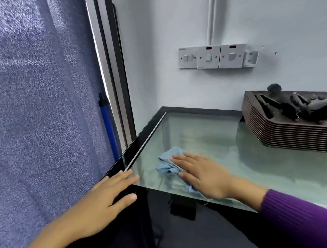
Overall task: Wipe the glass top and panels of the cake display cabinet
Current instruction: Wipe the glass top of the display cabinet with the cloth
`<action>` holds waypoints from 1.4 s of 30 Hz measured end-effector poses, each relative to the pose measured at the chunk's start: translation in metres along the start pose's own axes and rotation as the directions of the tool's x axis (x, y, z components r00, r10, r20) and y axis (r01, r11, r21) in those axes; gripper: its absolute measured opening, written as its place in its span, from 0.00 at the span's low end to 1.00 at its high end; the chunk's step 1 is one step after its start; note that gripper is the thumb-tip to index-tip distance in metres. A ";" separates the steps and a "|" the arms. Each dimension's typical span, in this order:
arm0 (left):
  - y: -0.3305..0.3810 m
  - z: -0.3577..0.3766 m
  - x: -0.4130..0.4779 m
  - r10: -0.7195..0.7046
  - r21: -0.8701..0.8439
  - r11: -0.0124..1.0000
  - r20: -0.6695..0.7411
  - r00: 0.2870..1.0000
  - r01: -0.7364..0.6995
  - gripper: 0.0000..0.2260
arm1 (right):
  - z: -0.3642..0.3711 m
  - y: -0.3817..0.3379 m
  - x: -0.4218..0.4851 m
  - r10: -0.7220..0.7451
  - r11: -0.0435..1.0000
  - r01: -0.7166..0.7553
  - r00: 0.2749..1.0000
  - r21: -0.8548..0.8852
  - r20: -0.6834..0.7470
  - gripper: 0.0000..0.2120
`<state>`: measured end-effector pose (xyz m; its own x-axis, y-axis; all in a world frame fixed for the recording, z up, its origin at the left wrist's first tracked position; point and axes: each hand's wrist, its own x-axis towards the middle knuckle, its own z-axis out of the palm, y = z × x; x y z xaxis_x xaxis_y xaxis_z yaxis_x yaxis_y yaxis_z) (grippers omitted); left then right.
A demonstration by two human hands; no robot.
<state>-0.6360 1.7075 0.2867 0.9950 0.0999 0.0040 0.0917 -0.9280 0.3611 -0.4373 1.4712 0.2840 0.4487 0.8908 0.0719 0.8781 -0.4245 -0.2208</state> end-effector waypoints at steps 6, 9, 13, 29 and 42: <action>0.002 0.006 -0.015 -0.016 0.035 0.999 -0.081 0.997 0.019 0.37 | -0.015 0.050 -0.013 0.439 0.893 -0.446 0.892 -0.054 -0.107 0.27; 0.003 0.010 -0.018 -0.017 0.038 0.999 -0.111 0.994 0.022 0.44 | -0.001 0.008 0.012 0.516 0.847 -0.528 0.845 -0.066 -0.143 0.26; -0.002 0.010 -0.021 -0.008 0.015 1.000 -0.125 0.992 0.010 0.36 | 0.015 -0.073 0.000 0.390 0.919 -0.392 0.920 -0.039 -0.048 0.27; 0.006 0.003 -0.053 -0.224 0.009 0.972 -0.244 0.943 0.234 0.16 | 0.022 -0.138 -0.059 0.597 0.797 -0.603 0.793 -0.020 -0.126 0.28; -0.009 0.005 -0.065 -0.150 -0.012 0.989 -0.159 0.976 0.150 0.24 | 0.017 -0.136 -0.104 0.589 0.805 -0.592 0.804 -0.026 -0.079 0.28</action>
<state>-0.7010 1.7071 0.2783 0.9507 0.2942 0.0979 0.2399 -0.8981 0.3687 -0.6064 1.4386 0.2899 0.8911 0.4538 0.0049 0.4459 -0.8735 -0.1954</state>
